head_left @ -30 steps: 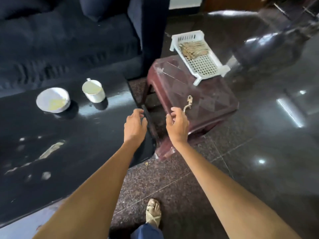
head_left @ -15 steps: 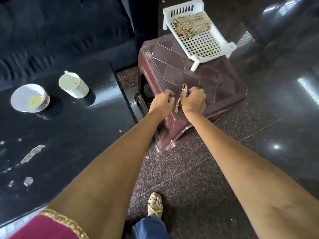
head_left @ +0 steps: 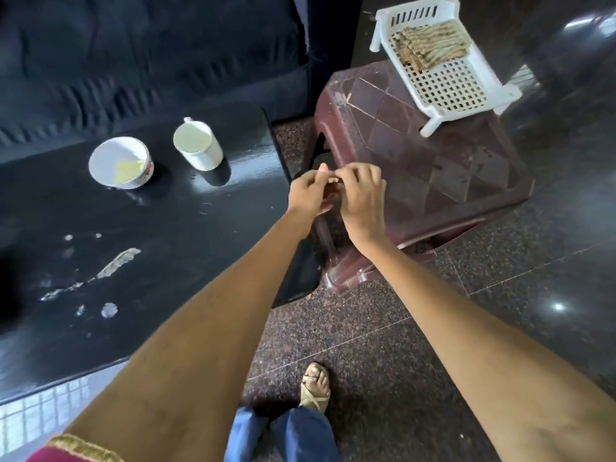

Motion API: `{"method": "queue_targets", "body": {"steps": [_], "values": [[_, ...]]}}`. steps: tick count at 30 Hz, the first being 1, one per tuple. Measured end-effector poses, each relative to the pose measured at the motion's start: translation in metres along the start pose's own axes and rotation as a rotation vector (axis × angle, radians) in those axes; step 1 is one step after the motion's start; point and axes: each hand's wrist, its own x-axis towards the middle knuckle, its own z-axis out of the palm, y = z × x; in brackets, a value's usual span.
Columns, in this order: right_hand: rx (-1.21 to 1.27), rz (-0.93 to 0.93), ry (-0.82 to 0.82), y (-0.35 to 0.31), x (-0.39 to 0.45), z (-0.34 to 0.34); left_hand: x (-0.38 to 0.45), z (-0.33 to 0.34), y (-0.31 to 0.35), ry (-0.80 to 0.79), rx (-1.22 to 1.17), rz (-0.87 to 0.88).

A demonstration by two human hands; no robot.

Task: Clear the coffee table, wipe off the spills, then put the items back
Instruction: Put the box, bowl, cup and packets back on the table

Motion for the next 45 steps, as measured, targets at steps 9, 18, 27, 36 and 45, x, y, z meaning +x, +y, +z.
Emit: {"method": "queue_targets", "body": {"steps": [9, 18, 27, 36, 45], "values": [[0.221, 0.01, -0.298, -0.087, -0.03, 0.034, -0.026, -0.129, -0.025, -0.022, -0.052, -0.023], [1.011, 0.878, -0.494, -0.191, -0.019, 0.063, -0.047, -0.2, -0.056, -0.009, -0.051, -0.153], [0.745, 0.79, -0.606, -0.208, -0.009, 0.099, -0.032, -0.219, -0.069, -0.076, 0.259, -0.405], [0.434, 0.521, -0.656, -0.186, 0.008, 0.114, -0.021, -0.203, -0.072, -0.099, 0.435, -0.461], [0.335, 0.38, -0.665, -0.184, 0.016, 0.127, -0.019, -0.189, -0.086, -0.166, 0.479, -0.509]]}}
